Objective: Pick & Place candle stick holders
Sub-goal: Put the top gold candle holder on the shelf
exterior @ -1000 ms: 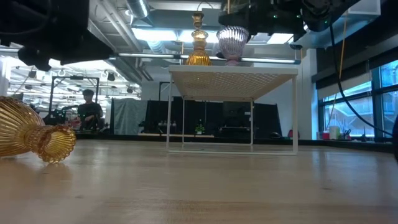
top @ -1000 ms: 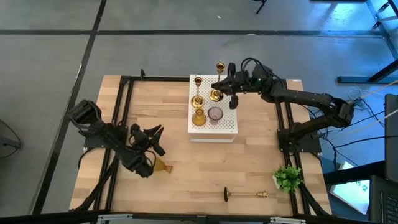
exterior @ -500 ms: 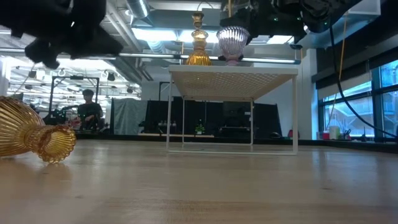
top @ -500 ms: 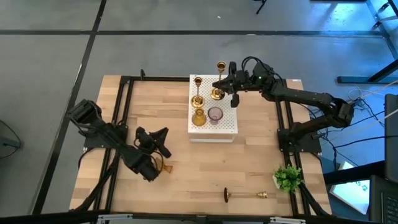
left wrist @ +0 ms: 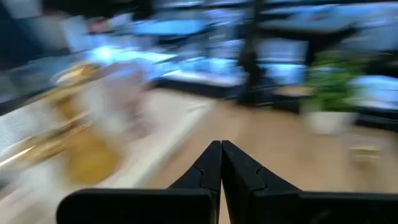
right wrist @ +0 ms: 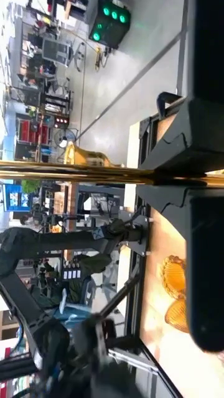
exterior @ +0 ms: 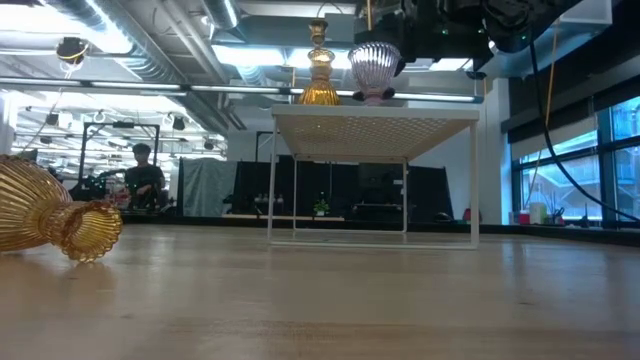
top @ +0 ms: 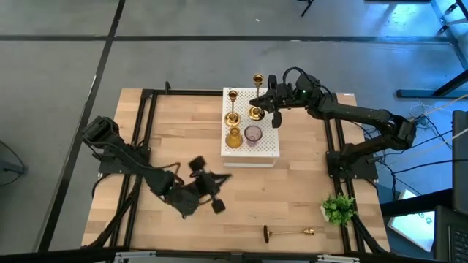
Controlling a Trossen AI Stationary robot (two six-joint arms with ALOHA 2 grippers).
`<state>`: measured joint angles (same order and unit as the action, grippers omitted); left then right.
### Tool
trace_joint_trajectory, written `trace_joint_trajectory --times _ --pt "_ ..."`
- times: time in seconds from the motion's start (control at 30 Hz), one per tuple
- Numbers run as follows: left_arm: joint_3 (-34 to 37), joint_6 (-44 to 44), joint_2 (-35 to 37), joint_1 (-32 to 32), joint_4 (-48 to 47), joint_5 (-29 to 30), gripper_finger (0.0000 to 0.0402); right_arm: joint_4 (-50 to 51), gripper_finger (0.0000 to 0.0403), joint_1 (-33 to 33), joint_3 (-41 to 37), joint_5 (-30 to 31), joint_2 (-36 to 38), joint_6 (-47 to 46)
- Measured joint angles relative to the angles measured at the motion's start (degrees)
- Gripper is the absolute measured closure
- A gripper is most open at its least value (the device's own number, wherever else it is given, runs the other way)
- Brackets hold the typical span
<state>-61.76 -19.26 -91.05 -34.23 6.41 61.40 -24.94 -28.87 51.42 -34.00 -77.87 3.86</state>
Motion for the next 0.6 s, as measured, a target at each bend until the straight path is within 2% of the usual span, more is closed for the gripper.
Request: trace_joint_trajectory --times 0.1,0.23,0.4,0.6 --pt "1.8 10.2 0.0 2.3 11.8 -11.8 0.0399 0.4 0.0387 -0.1 0.0 -1.7 0.0 0.0" --pt "4.4 16.7 0.0 5.7 19.7 -20.5 0.0399 0.9 0.0387 -0.3 0.0 -2.2 0.0 0.2" --pt "14.7 15.0 3.2 11.0 30.7 -32.0 0.0399 2.4 0.0387 -1.0 0.0 -2.2 0.0 1.1" --pt "32.0 14.9 11.3 14.2 50.8 -38.3 0.0400 3.1 0.0387 -2.3 0.0 -2.2 0.0 1.7"
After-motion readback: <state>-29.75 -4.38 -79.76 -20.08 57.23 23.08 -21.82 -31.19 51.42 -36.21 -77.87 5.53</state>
